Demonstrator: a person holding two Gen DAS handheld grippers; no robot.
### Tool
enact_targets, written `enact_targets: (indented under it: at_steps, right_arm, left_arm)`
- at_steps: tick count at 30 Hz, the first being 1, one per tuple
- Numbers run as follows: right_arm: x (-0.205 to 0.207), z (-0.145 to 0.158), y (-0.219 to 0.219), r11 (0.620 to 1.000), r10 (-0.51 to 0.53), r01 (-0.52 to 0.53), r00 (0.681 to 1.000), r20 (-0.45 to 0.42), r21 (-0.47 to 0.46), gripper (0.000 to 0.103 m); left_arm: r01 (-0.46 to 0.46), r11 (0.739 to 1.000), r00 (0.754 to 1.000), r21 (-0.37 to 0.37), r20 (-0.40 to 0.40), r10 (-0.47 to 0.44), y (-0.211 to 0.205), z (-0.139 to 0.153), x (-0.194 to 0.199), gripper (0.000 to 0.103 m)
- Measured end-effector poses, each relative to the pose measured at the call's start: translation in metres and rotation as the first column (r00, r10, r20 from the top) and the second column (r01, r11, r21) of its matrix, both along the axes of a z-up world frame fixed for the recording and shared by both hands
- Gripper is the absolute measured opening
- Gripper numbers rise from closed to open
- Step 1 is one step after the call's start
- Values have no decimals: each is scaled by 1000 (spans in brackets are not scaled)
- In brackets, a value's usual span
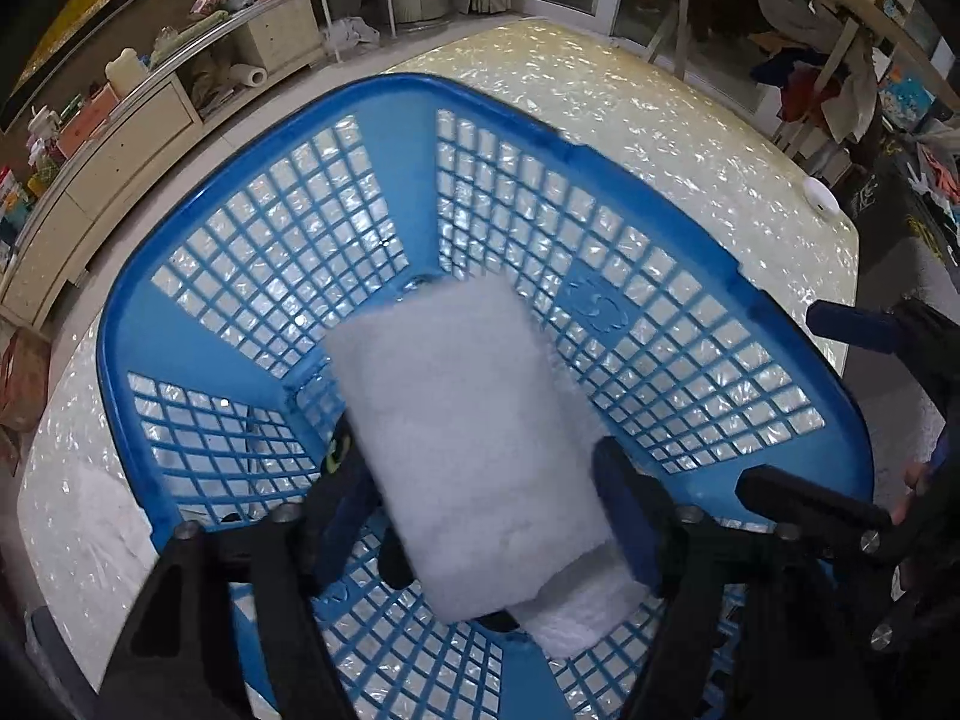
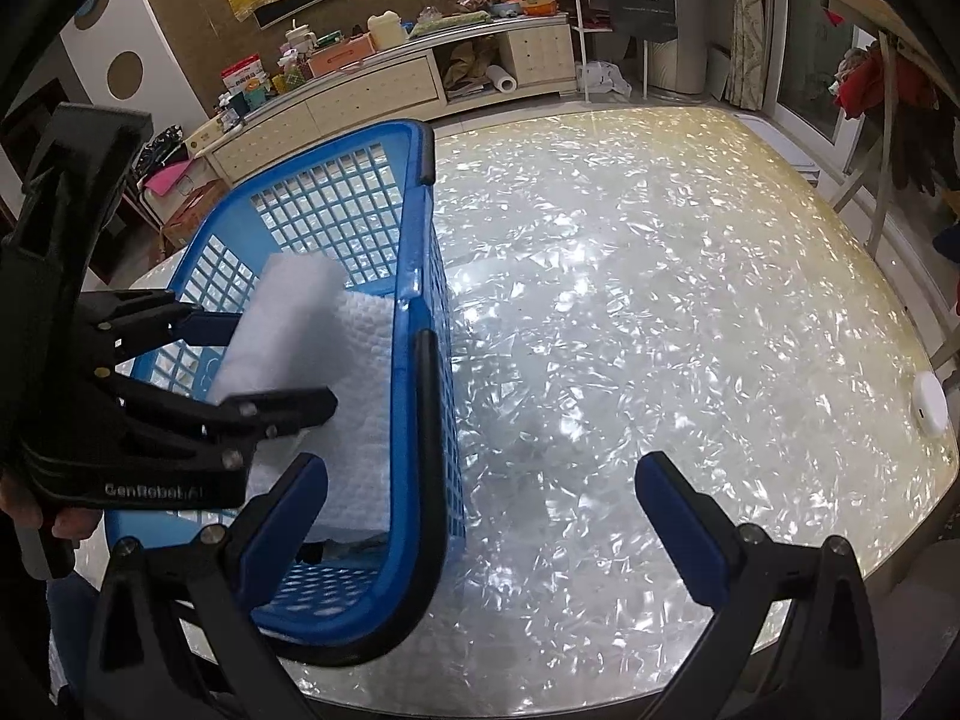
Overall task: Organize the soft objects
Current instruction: 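Lower the sponge pad into the blue basket and open the left gripper, then move the right gripper down to the black hair tie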
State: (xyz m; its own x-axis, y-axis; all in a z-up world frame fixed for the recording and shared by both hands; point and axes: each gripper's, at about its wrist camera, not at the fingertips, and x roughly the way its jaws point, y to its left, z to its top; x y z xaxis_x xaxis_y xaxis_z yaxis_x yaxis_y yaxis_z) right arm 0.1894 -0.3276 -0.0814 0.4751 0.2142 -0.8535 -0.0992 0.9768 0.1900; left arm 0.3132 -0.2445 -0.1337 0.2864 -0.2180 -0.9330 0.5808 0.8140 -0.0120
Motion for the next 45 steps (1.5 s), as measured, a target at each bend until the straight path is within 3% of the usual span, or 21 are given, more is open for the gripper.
enact_targets:
  at_steps: [2,7,9,21,27,38,45]
  right_arm:
    - [-3,2,-1,1000,-5,5,1000,2,-5,103]
    - [-12,11,-5,1000,-7,7,1000,10,4,103]
    - [-17,15,-5,1000,-6,6,1000,11,-11,103]
    - [-38,49,27,997,52,-47,996,77,-65,103]
    - [-44,63,52,992,83,-74,992,96,-98,103]
    - [-49,81,112,976,197,-178,967,160,-124,103]
    - [-40,70,154,958,265,-243,953,146,-152,103]
  left_arm:
    - [-5,1000,999,13,50,4,-2,5,-4,89]
    - [-38,999,993,21,112,35,6,17,-15,92]
    - [-58,998,990,3,131,58,12,26,-22,103]
    - [-135,986,965,-102,213,154,77,93,-83,103]
    - [-119,978,961,-173,229,157,117,117,-108,103]
    - [-234,951,926,-200,252,281,199,124,-131,103]
    - [-306,930,908,-205,231,350,250,111,-134,103]
